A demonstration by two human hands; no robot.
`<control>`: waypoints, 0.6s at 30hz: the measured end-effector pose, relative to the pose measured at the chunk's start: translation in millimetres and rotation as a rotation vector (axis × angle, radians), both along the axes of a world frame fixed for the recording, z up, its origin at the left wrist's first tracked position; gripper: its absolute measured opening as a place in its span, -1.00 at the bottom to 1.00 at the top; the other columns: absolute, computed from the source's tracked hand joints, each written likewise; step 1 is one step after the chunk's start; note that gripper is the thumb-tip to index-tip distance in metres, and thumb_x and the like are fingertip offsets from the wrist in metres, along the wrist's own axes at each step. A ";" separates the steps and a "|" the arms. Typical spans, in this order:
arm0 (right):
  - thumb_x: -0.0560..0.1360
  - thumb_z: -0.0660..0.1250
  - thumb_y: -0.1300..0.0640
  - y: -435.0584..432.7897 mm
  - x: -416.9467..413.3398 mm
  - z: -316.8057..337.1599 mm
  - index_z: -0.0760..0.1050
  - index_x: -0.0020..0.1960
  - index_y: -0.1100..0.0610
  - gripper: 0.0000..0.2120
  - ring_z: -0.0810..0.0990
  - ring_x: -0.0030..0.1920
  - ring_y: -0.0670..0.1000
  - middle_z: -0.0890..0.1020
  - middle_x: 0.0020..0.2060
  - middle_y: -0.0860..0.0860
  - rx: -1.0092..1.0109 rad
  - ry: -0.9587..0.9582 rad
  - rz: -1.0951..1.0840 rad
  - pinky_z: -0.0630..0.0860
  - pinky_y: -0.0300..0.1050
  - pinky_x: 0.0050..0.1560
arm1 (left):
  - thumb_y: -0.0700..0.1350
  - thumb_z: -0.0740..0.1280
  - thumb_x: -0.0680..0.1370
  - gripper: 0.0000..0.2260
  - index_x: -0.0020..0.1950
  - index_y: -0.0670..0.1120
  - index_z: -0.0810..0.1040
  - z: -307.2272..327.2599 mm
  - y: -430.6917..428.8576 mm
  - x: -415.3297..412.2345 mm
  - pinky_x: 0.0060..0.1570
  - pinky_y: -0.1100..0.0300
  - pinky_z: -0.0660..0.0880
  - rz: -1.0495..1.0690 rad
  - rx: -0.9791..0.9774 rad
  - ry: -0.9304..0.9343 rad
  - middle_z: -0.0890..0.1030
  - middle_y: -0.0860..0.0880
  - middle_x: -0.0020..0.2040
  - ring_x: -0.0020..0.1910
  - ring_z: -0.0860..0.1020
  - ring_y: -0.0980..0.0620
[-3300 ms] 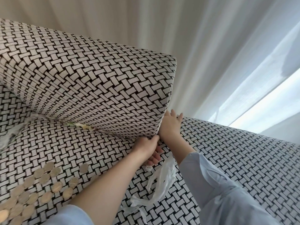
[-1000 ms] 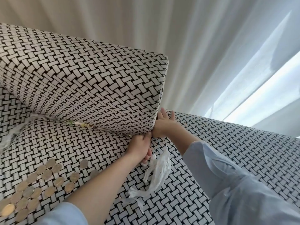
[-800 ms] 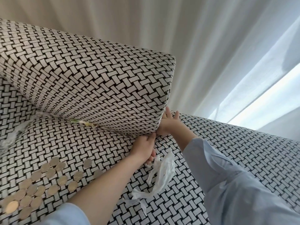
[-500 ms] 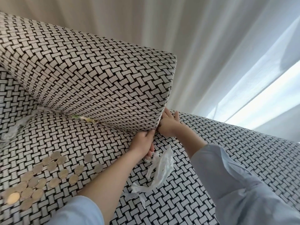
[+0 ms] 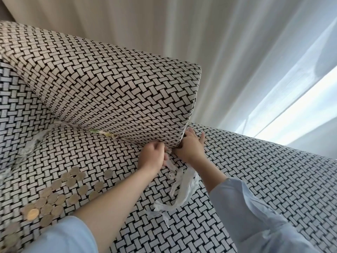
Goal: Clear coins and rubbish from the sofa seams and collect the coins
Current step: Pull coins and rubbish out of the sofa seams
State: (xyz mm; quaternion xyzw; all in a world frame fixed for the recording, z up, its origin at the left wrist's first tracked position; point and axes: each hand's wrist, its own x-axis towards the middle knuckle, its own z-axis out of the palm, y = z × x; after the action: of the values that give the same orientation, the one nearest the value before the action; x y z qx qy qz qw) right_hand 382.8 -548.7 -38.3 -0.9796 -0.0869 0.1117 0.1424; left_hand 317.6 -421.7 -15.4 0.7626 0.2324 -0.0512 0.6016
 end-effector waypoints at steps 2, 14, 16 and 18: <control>0.50 0.29 0.01 3.8 -10.3 -4.1 0.56 0.30 -0.04 -0.63 0.06 0.56 0.07 0.40 0.44 -0.07 0.042 -0.094 -0.040 -0.35 0.25 0.48 | -0.13 0.17 0.61 -0.80 -0.12 0.01 0.56 -7.6 3.6 -5.7 -0.48 0.22 0.40 -0.049 0.173 -0.026 0.61 0.07 -0.36 -0.47 0.55 0.05; 0.53 0.35 0.08 -1.2 -38.9 -1.5 0.70 -0.09 0.07 -0.85 0.46 0.17 -0.01 0.58 0.00 -0.08 0.387 -0.153 -0.159 -0.24 0.06 0.52 | -0.03 0.27 0.59 -0.74 0.26 -0.02 0.56 -12.3 5.9 -5.4 -0.07 0.14 0.52 -0.273 0.560 0.016 0.61 0.02 0.13 0.02 0.58 0.00; 0.53 0.35 0.07 -1.1 -36.9 3.0 0.69 -0.09 0.07 -0.85 0.45 0.19 0.00 0.58 0.00 -0.07 0.408 -0.110 -0.166 -0.26 0.05 0.51 | -0.02 0.29 0.58 -0.73 0.27 -0.01 0.55 -12.7 6.1 -4.9 -0.08 0.17 0.50 -0.267 0.541 0.023 0.62 0.04 0.12 0.02 0.58 0.01; 0.55 0.34 0.06 0.8 -39.7 3.8 0.69 -0.07 0.07 -0.83 0.44 0.19 0.01 0.57 0.01 -0.07 0.362 -0.126 -0.151 -0.22 0.09 0.53 | -0.01 0.30 0.58 -0.70 0.31 -0.01 0.53 -11.9 5.5 -4.9 -0.07 0.17 0.49 -0.262 0.541 0.021 0.62 0.03 0.15 0.05 0.59 0.00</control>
State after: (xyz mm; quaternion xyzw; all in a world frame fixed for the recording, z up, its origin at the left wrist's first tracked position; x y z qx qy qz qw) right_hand 343.1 -547.9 -34.5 -0.9469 -0.0407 0.0220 0.3182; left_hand 312.7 -416.2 -27.3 0.9180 0.1433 -0.0724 0.3626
